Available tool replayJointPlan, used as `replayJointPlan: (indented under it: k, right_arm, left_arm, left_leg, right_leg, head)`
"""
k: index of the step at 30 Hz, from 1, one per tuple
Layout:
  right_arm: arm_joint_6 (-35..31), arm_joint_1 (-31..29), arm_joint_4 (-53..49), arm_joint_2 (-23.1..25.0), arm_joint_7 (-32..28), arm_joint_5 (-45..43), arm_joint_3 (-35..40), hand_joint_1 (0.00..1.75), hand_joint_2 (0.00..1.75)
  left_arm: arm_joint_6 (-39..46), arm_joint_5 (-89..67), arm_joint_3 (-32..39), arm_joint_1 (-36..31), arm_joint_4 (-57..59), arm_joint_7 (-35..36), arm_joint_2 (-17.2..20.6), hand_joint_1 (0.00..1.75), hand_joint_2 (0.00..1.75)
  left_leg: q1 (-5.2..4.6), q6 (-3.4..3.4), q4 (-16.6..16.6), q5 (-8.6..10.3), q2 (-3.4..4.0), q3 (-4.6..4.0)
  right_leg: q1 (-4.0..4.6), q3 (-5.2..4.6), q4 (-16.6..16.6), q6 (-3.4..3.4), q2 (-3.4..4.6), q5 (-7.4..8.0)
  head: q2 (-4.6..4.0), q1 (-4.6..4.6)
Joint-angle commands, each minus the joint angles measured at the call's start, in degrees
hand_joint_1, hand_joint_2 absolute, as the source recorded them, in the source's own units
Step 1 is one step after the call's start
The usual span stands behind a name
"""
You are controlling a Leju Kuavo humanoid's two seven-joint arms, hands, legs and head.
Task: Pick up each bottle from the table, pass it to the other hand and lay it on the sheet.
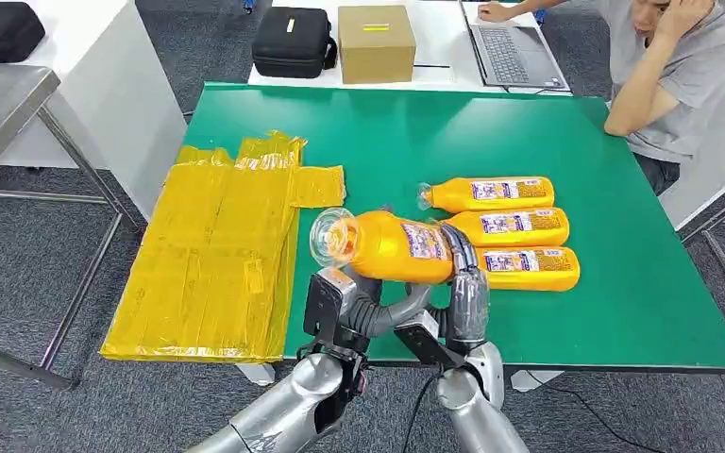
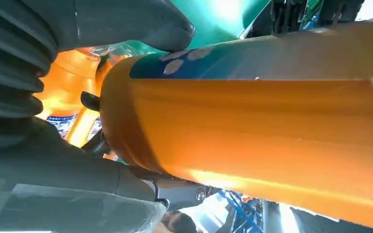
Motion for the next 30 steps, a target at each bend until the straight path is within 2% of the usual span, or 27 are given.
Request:
replayJointPlan:
  k: [1,9,13,15,24,27,30]
  right_arm:
    - [0.0,-3.6,5.0,1.7,0.0,1.1,2.4,1.75,1.75]
    - [0.0,-3.5,5.3,1.4,0.0,-0.1,4.0,1.75,1.75]
    - [0.0,-3.1,5.3,1.7,0.0,0.5,6.3,1.75,1.75]
    - [0.0,-3.0,5.2,2.2,0.0,1.9,7.1,1.75,1.75]
    - [0.0,-2.0,2.7,4.0,0.0,10.9,4.2,1.75,1.75]
    - [0.0,-1.7,3.0,4.9,0.0,11.2,3.4,1.75,1.75]
    - [0.0,-2.9,6.2,5.5,0.0,6.4,4.8,1.75,1.75]
  left_arm:
    - [0.4,-0.2,-2.5,-0.2,-0.2,-0.6,1.4,0.00,1.75]
    - [1.0,-0.5,-2.3,0.0,-0.3,-1.1,1.4,0.00,1.75]
    - [5.8,-2.5,-1.1,0.0,0.0,-3.2,1.2,0.00,1.75]
    - [11.2,-6.2,0.3,0.5,-2.4,-3.2,1.4,0.00,1.75]
    - [16.5,-6.5,0.4,0.2,-3.9,-3.2,1.2,0.00,1.75]
    - [20.8,-9.2,0.9,0.4,-6.1,-3.2,1.2,0.00,1.75]
    - [23.8,-13.4,3.0,1.0,-8.7,-3.2,1.2,0.00,1.75]
  left_leg:
    - [0.02,-0.10,0.0,-0.09,0.17,0.17]
    - [0.01,-0.11,0.0,-0.10,0.19,0.20]
    - [0.02,-0.15,0.0,-0.15,0.24,0.30]
    - [0.04,-0.12,0.0,-0.12,0.22,0.18]
    - [0.03,-0.12,0.0,-0.10,0.11,0.16]
    - [0.02,-0.12,0.0,-0.08,0.07,0.14]
    - [0.05,-0.17,0.0,-0.18,0.19,0.26]
  right_leg:
    - [0.03,0.11,0.0,-0.09,0.13,-0.04]
    - [0.02,0.13,0.0,-0.10,0.14,-0.06]
    - [0.03,0.20,0.0,-0.14,0.17,-0.10]
    - [0.05,0.11,0.0,-0.11,0.17,-0.07]
    - [0.04,0.09,0.1,-0.11,0.04,-0.09]
    - [0.03,0.07,0.1,-0.10,0.02,-0.09]
    - [0.06,0.16,0.1,-0.15,0.12,-0.15]
  head:
    - [0.00,0.00]
    - [0.00,0.00]
    - [0.00,0.00]
    - [0.00,0.00]
    - [0.00,0.00]
    - [0.00,0.00]
    - [0.00,0.00]
